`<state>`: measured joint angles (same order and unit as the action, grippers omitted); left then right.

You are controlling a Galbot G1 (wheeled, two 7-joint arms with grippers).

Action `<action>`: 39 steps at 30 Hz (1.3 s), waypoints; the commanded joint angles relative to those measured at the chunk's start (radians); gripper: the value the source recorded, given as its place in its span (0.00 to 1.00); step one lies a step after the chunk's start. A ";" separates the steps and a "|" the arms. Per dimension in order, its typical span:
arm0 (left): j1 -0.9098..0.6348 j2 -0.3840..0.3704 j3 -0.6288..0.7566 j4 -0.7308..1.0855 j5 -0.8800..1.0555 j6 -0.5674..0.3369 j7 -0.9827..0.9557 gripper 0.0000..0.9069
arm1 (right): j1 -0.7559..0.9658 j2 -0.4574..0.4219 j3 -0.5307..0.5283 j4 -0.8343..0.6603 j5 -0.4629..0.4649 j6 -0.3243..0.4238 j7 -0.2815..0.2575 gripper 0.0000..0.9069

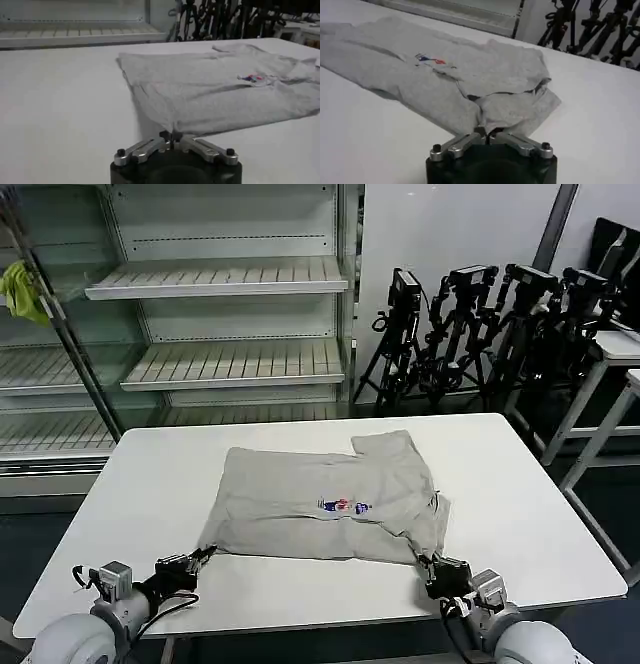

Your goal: Fold and organize the clothes.

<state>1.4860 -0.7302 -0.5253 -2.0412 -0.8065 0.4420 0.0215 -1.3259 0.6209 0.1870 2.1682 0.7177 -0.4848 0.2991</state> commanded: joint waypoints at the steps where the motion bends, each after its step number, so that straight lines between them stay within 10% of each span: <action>1: 0.083 0.031 -0.032 -0.066 -0.009 0.004 -0.006 0.04 | -0.012 -0.023 0.004 0.019 0.010 0.000 0.006 0.00; 21: 0.477 0.090 -0.315 -0.277 -0.079 0.042 -0.034 0.04 | -0.120 -0.165 0.130 0.078 0.097 -0.021 0.111 0.00; 39: 0.526 0.043 -0.322 -0.293 -0.045 0.041 -0.035 0.04 | -0.128 -0.188 0.149 0.108 0.149 -0.065 0.155 0.00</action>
<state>1.9721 -0.6838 -0.8240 -2.3196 -0.8545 0.4821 -0.0118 -1.4501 0.4444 0.3275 2.2712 0.8530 -0.5422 0.4408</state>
